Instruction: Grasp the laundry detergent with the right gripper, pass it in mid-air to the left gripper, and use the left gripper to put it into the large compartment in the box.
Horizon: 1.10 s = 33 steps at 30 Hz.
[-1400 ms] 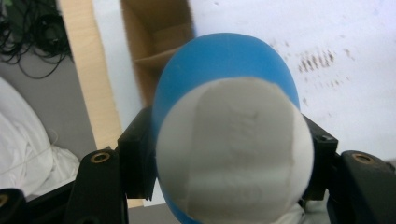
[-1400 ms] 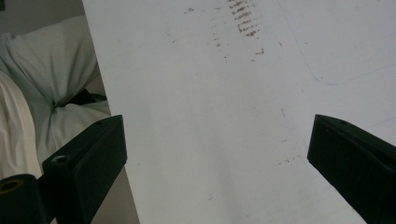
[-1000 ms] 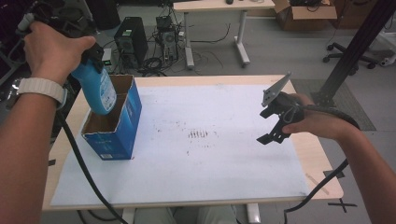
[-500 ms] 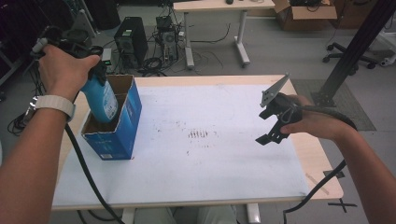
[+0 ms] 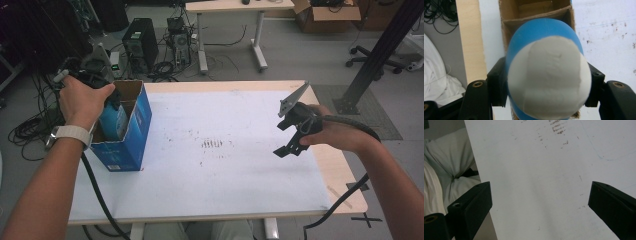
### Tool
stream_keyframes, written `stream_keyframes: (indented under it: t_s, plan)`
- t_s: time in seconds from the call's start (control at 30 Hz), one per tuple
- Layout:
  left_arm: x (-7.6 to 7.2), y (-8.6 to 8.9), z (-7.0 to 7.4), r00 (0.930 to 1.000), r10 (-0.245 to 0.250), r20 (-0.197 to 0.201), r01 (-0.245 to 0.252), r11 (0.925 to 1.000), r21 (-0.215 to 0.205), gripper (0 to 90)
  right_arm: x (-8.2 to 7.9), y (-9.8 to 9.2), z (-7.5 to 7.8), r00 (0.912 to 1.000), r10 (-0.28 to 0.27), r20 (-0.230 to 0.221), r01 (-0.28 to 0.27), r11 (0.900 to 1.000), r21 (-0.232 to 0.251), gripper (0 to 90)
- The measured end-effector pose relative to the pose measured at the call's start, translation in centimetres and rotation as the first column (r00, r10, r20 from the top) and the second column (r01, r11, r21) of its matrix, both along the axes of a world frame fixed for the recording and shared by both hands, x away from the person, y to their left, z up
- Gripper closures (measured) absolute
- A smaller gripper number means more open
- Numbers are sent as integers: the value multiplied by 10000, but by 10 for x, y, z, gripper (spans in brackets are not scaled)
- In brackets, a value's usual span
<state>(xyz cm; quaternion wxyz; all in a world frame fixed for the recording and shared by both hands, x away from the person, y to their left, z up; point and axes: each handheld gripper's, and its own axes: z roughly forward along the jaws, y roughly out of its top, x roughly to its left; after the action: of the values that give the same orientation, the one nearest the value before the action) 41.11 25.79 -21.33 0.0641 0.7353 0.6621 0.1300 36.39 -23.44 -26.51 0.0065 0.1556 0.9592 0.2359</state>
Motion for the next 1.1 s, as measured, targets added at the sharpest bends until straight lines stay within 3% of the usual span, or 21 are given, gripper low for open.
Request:
stream_keyframes:
  t_s: [0.47, 0.93, 1.1]
  plan:
    - [4, 3, -45, 9998, 23, -207, -26, 9999, -130, 378, 1, -2, -7, 9998, -116, -143, 116, 9999, -10, 50]
    - [7, 9, -66, 9986, -61, -517, 49, 9997, -233, 377, 0, -4, -10, 9995, -221, -237, 220, 9997, -47, 52]
    - [8, 10, -68, 9985, -12, -542, -3, 9996, -287, 377, 0, -4, -10, 9995, -190, -257, 188, 9998, -71, 54]
